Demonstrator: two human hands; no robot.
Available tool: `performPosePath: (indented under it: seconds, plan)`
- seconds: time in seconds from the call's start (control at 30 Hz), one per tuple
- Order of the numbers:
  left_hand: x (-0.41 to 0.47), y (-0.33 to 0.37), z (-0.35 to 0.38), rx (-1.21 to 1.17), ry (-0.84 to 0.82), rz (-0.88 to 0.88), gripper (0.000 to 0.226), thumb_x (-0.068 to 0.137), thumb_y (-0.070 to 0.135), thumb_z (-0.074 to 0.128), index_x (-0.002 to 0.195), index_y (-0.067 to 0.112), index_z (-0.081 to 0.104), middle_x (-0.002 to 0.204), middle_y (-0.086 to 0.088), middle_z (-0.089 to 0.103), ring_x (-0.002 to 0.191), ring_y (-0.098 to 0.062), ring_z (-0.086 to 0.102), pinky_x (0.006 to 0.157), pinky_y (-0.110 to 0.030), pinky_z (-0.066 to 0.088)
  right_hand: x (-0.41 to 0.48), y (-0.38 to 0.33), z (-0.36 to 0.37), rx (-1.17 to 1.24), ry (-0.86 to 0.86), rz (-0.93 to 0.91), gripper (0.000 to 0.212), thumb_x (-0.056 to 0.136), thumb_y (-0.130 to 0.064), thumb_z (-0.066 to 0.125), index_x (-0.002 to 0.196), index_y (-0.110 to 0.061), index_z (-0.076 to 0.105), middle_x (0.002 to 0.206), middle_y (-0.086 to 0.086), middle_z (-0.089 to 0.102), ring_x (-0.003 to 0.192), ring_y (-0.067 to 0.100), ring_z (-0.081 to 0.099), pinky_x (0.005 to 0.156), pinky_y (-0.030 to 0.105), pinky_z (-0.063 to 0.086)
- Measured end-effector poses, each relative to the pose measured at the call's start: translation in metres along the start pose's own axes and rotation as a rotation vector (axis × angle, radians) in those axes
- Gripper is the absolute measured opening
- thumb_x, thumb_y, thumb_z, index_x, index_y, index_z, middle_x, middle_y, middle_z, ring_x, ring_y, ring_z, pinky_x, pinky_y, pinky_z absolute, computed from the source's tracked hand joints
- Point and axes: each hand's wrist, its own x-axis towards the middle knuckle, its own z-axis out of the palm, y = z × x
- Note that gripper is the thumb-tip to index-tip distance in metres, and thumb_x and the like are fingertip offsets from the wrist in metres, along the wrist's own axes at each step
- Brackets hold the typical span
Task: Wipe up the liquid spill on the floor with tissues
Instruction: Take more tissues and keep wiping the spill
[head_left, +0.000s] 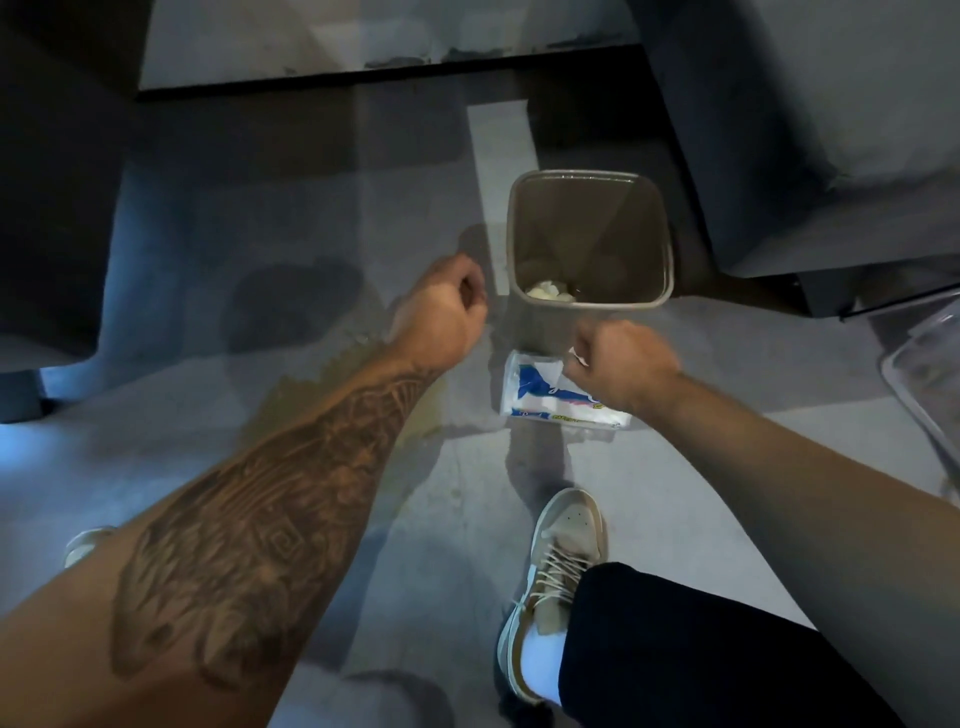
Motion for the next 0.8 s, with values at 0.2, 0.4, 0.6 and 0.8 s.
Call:
performPosePath:
  seconds: [0.2, 0.4, 0.6, 0.8]
  plan:
    - [-0.041, -0.019, 0.011, 0.051, -0.379, -0.150, 0.003, 0.094, 0.025, 0.065, 0.097, 0.025, 0.064, 0.095, 0.007, 0.067, 0.082, -0.013, 0.064, 0.081, -0.036, 0.057, 0.004, 0.006, 0.031, 0.099, -0.302, 0.123, 0.033, 0.088, -0.044, 0.068, 0.114, -0.023, 0.070, 0.138, 0.007, 0.052, 0.123, 0.027, 0.049, 0.102, 0.039, 0.046]
    - [-0.054, -0.011, 0.020, 0.004, -0.496, -0.291, 0.024, 0.095, 0.033, 0.066, 0.118, 0.024, 0.063, 0.120, 0.003, 0.066, 0.099, -0.016, 0.065, 0.088, -0.033, 0.056, 0.011, 0.007, 0.032, 0.230, -0.224, 0.206, 0.045, 0.087, -0.043, 0.070, 0.126, -0.021, 0.061, 0.126, 0.003, 0.062, 0.108, 0.026, 0.060, 0.093, 0.037, 0.053]
    - [-0.054, 0.001, 0.027, -0.029, -0.552, -0.344, 0.062, 0.089, 0.038, 0.074, 0.143, 0.026, 0.046, 0.147, 0.003, 0.051, 0.125, -0.023, 0.057, 0.103, -0.044, 0.051, 0.004, 0.002, 0.001, 0.412, 0.014, 0.127, 0.014, 0.087, -0.039, 0.062, 0.088, -0.026, 0.067, 0.092, -0.001, 0.069, 0.084, 0.020, 0.063, 0.076, 0.032, 0.053]
    - [-0.053, 0.011, 0.023, -0.147, -0.489, -0.303, 0.101, 0.071, 0.051, 0.086, 0.153, 0.030, 0.031, 0.156, 0.004, 0.041, 0.137, -0.020, 0.045, 0.111, -0.045, 0.043, 0.008, -0.023, -0.027, 0.806, 0.153, -0.020, 0.021, 0.088, -0.032, 0.067, 0.075, -0.015, 0.067, 0.073, 0.003, 0.066, 0.072, 0.010, 0.058, 0.072, 0.028, 0.047]
